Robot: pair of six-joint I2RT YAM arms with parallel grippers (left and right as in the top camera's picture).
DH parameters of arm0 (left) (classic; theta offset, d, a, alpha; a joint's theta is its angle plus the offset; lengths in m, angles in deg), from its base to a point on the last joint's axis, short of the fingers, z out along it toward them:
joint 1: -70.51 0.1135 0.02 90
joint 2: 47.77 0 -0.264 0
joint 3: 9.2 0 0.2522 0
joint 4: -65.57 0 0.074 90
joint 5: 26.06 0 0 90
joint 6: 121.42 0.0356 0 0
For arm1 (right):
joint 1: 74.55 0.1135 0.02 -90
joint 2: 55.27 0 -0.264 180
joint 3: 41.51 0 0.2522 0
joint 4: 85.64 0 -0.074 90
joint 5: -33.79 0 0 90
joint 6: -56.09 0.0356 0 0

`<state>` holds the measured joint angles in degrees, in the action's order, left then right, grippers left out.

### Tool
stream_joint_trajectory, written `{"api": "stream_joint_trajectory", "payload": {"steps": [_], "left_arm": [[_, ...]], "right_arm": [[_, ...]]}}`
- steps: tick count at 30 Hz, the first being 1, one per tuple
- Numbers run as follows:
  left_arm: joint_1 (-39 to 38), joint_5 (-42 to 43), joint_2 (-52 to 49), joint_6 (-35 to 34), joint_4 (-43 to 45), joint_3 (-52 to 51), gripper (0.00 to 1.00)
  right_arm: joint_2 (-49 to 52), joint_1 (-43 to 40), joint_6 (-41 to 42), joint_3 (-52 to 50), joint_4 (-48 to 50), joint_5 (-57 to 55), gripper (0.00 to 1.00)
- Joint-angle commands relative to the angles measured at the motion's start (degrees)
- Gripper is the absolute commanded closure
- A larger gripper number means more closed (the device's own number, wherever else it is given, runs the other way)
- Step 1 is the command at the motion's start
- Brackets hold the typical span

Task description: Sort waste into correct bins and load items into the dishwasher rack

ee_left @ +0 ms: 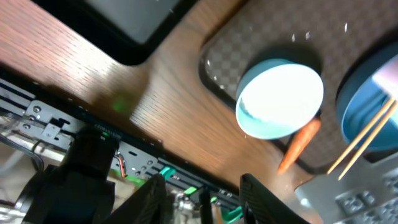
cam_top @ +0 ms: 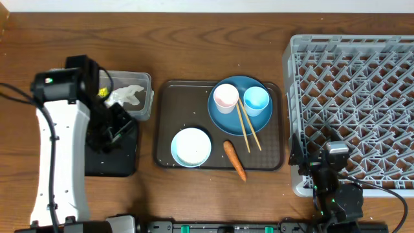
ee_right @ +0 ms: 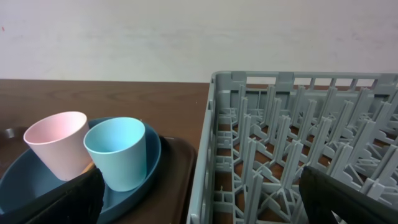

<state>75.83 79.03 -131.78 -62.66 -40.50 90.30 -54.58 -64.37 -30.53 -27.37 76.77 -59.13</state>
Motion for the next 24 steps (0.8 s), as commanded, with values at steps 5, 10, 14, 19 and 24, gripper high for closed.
{"api": "stream_joint_trajectory", "payload": {"steps": [5, 10, 14, 19, 24], "left_arm": [[-9.55, 0.28, 0.17, -0.04, -2.69, -2.58, 0.67], [-17.11, 0.28, 0.15, -4.00, 3.65, -5.92, 0.67], [-21.75, -1.55, 0.15, -4.00, 6.73, -8.50, 0.67], [-25.97, -2.71, 0.15, -4.00, 12.09, -11.76, 0.65], [-29.03, -5.92, 0.15, -3.96, 19.78, -16.85, 0.59]], "right_arm": [[-0.31, -0.90, -0.66, -0.07, -0.24, 0.17, 0.01], [-0.31, -0.90, -0.66, -0.07, -0.24, 0.17, 0.01], [-0.31, -0.90, -0.68, -0.07, -0.26, 0.17, 0.01], [-0.31, -0.90, -0.66, -0.07, -0.24, 0.17, 0.01], [-0.31, -0.90, -0.68, -0.07, -0.24, 0.17, 0.01]]}}
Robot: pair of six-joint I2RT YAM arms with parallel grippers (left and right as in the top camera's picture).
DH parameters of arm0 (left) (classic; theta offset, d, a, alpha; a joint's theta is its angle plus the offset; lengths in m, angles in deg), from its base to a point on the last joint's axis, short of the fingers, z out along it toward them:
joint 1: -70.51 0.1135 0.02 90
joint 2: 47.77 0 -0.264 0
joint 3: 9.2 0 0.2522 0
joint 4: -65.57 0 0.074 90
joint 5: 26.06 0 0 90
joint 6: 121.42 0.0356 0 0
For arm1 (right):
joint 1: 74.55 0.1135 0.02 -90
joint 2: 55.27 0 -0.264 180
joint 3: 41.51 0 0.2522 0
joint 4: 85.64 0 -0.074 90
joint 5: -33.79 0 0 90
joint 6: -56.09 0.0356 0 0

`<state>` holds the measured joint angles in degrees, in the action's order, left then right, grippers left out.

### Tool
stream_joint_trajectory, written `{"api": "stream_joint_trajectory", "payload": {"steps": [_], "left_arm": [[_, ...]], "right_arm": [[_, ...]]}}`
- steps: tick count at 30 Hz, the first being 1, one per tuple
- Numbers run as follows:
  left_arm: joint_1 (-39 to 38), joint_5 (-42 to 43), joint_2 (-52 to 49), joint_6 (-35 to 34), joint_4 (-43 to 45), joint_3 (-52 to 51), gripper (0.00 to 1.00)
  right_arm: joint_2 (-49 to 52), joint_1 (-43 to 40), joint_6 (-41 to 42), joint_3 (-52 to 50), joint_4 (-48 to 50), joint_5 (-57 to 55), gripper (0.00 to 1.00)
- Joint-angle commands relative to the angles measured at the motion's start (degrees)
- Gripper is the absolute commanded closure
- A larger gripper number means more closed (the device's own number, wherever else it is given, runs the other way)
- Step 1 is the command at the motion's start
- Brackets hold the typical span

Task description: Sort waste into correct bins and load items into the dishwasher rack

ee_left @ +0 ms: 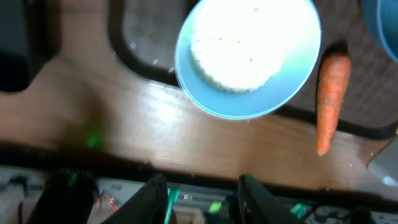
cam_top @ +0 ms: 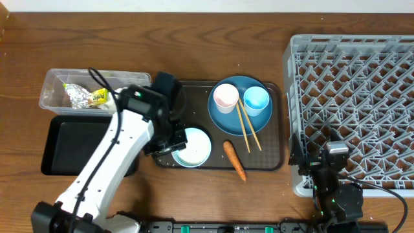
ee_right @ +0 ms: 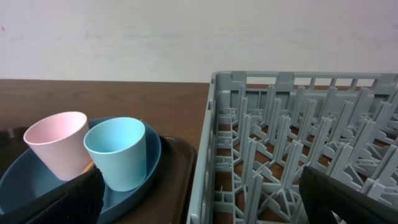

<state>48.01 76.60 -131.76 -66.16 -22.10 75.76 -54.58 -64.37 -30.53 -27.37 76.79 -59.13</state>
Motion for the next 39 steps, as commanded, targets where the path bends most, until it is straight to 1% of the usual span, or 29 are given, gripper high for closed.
{"api": "stream_joint_trajectory", "payload": {"steps": [1, 2, 3, 4, 5, 9, 14, 17, 29, 34, 39], "left_arm": [[-1.62, -5.31, 0.13, -0.46, 2.75, -3.54, 0.59], [-1.81, -7.10, 0.11, -0.48, 3.58, -4.50, 0.60], [-1.86, -8.59, 0.09, -0.48, 4.48, -5.44, 0.67], [-1.86, -9.90, 0.11, -0.48, 5.66, -6.56, 0.71], [-1.84, -10.73, 0.11, -0.48, 6.75, -7.41, 0.71], [-1.84, -13.57, 0.09, -0.46, 11.76, -10.73, 0.71], [-1.86, -13.60, 0.09, -0.44, 16.65, -13.97, 0.70], [-1.86, -13.60, 0.09, -0.42, 18.88, -15.50, 0.65], [-1.86, -13.55, -0.24, -0.46, 21.73, -17.25, 0.64], [-1.86, -13.55, -0.24, -0.46, 26.67, -20.76, 0.64], [-1.86, -13.29, -0.24, -0.48, 27.82, -21.18, 0.64]], "right_arm": [[-0.31, -0.90, -0.66, -0.07, -0.26, 0.17, 0.01], [-0.31, -0.90, -0.66, -0.07, -0.26, 0.17, 0.01], [-0.31, -0.90, -0.66, -0.07, -0.26, 0.17, 0.01], [-0.31, -0.90, -0.66, -0.07, -0.26, 0.17, 0.01], [-0.31, -0.90, -0.68, -0.07, -0.26, 0.17, 0.01], [-0.31, -0.90, -0.66, -0.07, -0.26, 0.17, 0.01], [-0.31, -0.90, -0.66, -0.07, -0.28, 0.17, 0.01], [-0.31, -0.90, -0.66, -0.07, -0.26, 0.17, 0.01], [-0.31, -0.90, -0.66, -0.07, -0.26, 0.17, 0.01], [-0.31, -0.90, -0.66, -0.07, -0.26, 0.17, 0.01], [-0.31, -0.90, -0.66, -0.07, -0.26, 0.17, 0.01]]}}
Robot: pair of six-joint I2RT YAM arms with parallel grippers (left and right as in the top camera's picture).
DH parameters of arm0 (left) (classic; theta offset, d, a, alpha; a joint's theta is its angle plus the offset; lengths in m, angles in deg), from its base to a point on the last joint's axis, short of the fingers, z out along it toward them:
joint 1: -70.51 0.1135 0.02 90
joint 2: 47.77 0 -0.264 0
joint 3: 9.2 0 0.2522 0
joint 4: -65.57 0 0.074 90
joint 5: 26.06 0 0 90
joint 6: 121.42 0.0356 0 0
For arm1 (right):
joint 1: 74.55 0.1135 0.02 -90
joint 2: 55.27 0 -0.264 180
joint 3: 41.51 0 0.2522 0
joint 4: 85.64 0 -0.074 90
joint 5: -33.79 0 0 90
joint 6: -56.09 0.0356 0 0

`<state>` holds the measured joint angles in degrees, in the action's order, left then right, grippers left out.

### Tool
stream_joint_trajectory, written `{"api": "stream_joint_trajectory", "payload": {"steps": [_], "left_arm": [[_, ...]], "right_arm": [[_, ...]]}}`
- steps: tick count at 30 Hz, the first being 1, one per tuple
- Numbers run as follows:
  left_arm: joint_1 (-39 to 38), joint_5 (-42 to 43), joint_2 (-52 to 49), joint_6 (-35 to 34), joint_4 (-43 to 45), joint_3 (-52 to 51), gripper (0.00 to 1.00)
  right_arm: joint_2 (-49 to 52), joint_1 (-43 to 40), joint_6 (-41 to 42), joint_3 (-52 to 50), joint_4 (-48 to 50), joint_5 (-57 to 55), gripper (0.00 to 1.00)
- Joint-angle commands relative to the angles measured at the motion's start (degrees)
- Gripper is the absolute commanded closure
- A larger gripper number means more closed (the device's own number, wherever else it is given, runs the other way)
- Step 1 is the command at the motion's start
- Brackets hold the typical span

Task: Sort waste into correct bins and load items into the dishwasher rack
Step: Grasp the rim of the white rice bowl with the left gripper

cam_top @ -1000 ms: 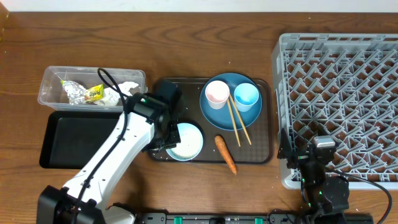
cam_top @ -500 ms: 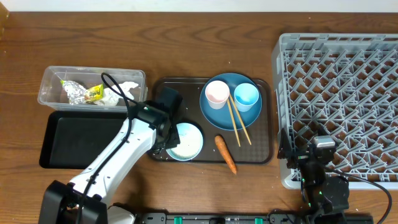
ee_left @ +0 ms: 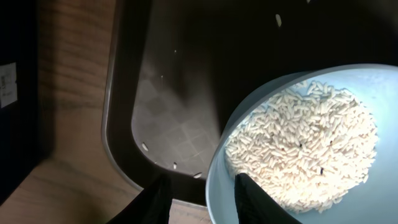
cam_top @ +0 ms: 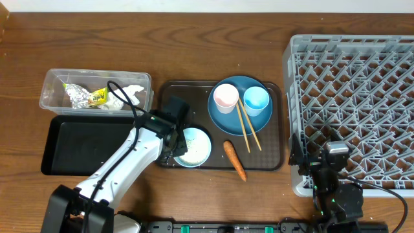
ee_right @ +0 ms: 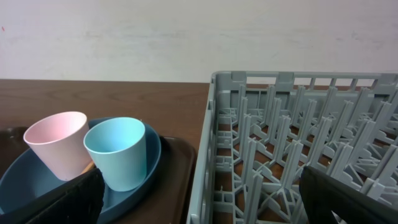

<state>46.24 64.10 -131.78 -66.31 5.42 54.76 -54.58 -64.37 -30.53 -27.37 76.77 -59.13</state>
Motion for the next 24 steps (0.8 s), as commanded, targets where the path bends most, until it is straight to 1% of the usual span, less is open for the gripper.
{"api": "stream_joint_trajectory", "payload": {"steps": [1, 8, 14, 20, 21, 24], "left_arm": [[-0.09, -0.79, -0.22, -0.33, 0.42, -0.17, 0.64], [-0.09, -0.76, -0.24, -0.33, 0.79, -0.50, 0.64], [-0.09, -0.63, -0.24, -0.33, 4.98, -3.13, 0.64], [-0.09, 0.59, -0.24, -0.33, 5.40, -3.48, 0.66], [-0.09, 1.27, -0.24, -0.33, 5.46, -3.48, 0.68], [-0.09, 1.99, -0.24, -0.31, 5.57, -3.48, 0.69]], "right_arm": [[-0.31, -0.90, -0.66, -0.07, -0.24, 0.17, 0.01], [-0.31, -0.90, -0.66, -0.07, -0.24, 0.17, 0.01], [-0.31, -0.90, -0.66, -0.07, -0.24, 0.17, 0.01], [-0.31, -0.90, -0.66, -0.07, -0.24, 0.17, 0.01], [-0.31, -0.90, -0.66, -0.07, -0.24, 0.17, 0.01], [-0.31, -0.90, -0.66, -0.07, -0.24, 0.17, 0.01]]}}
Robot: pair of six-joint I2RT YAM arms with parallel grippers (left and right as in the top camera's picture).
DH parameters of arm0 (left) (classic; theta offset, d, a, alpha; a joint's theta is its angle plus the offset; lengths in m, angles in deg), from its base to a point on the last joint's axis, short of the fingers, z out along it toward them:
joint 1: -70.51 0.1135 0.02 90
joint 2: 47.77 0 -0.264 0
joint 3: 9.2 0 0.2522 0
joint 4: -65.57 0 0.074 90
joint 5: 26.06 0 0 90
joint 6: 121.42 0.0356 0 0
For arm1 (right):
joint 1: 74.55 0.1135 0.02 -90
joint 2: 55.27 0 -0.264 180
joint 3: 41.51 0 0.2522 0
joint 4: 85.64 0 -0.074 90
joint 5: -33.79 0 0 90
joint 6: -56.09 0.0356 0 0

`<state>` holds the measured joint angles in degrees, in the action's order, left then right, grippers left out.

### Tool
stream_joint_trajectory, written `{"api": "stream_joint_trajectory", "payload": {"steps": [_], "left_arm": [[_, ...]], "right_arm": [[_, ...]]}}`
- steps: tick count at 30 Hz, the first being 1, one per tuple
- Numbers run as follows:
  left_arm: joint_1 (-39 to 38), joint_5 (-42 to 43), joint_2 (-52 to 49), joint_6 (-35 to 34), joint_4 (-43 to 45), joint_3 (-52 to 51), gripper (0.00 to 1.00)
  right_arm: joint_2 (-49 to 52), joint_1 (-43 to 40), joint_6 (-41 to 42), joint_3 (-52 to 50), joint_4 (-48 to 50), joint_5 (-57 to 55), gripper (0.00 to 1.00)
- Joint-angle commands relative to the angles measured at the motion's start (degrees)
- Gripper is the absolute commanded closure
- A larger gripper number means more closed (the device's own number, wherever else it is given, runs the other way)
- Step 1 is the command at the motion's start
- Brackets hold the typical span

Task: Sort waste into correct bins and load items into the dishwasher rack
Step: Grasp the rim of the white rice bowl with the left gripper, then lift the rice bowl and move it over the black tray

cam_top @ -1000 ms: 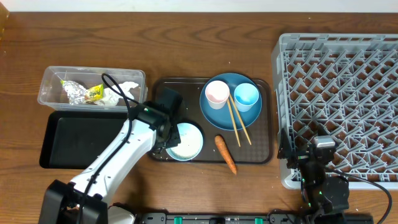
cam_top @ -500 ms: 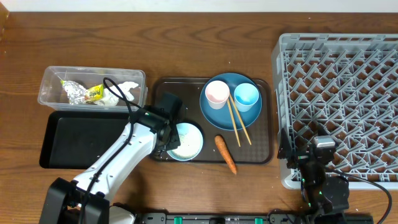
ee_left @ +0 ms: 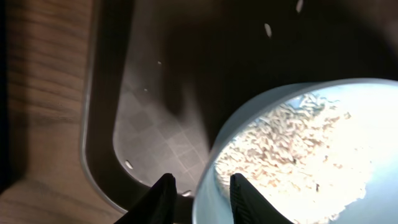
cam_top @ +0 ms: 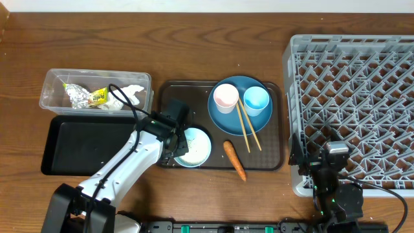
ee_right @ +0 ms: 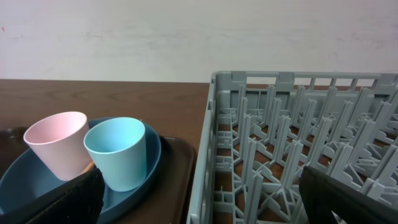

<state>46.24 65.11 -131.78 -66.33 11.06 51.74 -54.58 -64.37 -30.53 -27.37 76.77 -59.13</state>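
Note:
A light blue bowl of rice point(cam_top: 194, 146) sits at the front left of the dark tray point(cam_top: 165, 97). My left gripper point(cam_top: 173, 147) is down at the bowl's left rim. In the left wrist view, the left gripper point(ee_left: 201, 198) is open and straddles the rim of the bowl point(ee_left: 292, 149), one finger outside and one over the rice. A blue plate point(cam_top: 223, 116) holds a pink cup point(cam_top: 226, 97), a blue cup point(cam_top: 256, 99) and chopsticks point(cam_top: 248, 126). A carrot point(cam_top: 234, 160) lies on the tray. My right gripper point(ee_right: 199, 199) is open beside the grey rack point(ee_right: 298, 143).
A clear bin point(cam_top: 97, 94) with foil and wrappers stands at the left, and a black bin point(cam_top: 84, 145) lies in front of it. The grey rack point(cam_top: 352, 103) fills the right side. Loose rice grains dot the tray point(ee_left: 149, 124).
My left gripper has come a little closer onto the bowl's rim, and its fingers stand slightly narrower. The right arm and everything else are unmoved.
My left gripper was first over the black bin beside the clear bin. Then it was above the rice bowl on the tray. After that it was low at the bowl's left rim, and now it straddles that rim.

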Motion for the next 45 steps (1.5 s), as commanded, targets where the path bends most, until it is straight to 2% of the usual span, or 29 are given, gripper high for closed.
{"api": "stream_joint_trajectory", "payload": {"steps": [1, 21, 28, 31, 45], "left_arm": [[-0.09, 0.98, -0.24, -0.28, -0.07, -0.46, 0.70], [-0.09, 0.96, -0.24, -0.26, 0.13, -1.22, 0.72], [-0.09, 0.96, -0.24, -0.28, -0.13, -1.22, 0.81], [-0.09, 0.96, -0.24, -0.26, -0.28, -1.22, 0.89], [-0.07, 0.96, -0.22, 0.61, -0.61, -1.22, 0.94]], "right_arm": [[-0.31, -0.90, -0.66, -0.07, -0.24, 0.17, 0.01], [-0.31, -0.90, -0.66, -0.07, -0.24, 0.17, 0.01], [-0.31, -0.90, -0.66, -0.07, -0.24, 0.17, 0.01], [-0.31, -0.90, -0.66, -0.07, -0.24, 0.17, 0.01], [-0.31, -0.90, -0.66, -0.07, -0.24, 0.17, 0.01]]}}
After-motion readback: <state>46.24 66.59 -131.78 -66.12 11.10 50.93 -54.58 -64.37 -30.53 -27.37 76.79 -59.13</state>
